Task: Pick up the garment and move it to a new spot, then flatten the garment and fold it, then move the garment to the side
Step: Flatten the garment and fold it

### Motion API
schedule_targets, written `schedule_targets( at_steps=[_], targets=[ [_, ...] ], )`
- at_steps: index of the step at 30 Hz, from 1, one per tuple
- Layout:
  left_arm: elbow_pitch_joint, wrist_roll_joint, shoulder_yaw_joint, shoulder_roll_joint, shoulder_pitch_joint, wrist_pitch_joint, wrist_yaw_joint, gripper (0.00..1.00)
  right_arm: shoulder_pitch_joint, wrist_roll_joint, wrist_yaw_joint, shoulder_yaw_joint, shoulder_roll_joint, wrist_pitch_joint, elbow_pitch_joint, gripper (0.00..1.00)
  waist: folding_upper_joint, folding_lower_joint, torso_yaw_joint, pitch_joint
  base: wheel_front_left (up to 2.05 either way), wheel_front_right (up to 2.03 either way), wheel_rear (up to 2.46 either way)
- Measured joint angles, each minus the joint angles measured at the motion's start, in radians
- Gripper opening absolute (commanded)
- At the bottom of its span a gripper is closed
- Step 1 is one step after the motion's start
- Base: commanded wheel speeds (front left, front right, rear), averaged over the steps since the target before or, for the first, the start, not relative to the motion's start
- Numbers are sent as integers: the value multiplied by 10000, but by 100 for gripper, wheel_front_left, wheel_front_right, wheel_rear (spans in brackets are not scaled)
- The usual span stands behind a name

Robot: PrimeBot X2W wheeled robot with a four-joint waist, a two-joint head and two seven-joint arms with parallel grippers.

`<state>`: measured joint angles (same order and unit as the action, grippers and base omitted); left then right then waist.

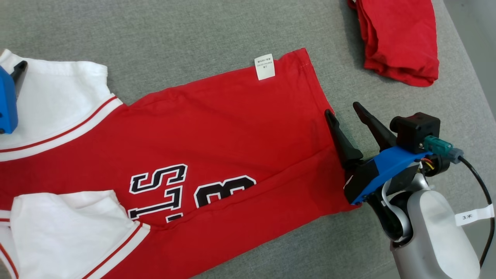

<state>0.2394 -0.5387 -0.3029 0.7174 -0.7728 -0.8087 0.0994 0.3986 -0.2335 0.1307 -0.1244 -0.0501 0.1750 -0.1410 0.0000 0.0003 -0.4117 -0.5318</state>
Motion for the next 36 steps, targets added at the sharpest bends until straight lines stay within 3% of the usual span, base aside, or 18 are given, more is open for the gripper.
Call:
schedule_targets(
  at_steps=[11, 12, 14, 23, 36],
  targets=[
    [136, -587, 127, 130, 16, -512, -6, 100, 333, -263, 0, -401, 2, -366, -433, 100, 0, -2, -256, -197, 0, 0, 0],
    [138, -585, 125, 113, 16, -470, -6, 39, 402, -263, 0, -443, 4, -370, -458, 100, 0, -2, -241, -202, 0, 0, 0],
    [121, -575, 58, 38, 16, -314, 2, 0, 568, -234, 0, -458, 2, -387, -510, 100, 0, -2, -165, -184, 0, 0, 0],
    [-167, -497, -286, -422, -232, 1104, 165, 0, 2030, 717, 0, -100, -21, 201, -1302, 100, 0, -3, 607, 128, 0, 0, 0],
    [-1609, -777, -1147, -959, -233, 2763, 251, 0, 3776, 846, 0, 1693, -474, 1208, -4414, 100, 0, -3, 2016, 252, 0, 0, 0]
  ],
)
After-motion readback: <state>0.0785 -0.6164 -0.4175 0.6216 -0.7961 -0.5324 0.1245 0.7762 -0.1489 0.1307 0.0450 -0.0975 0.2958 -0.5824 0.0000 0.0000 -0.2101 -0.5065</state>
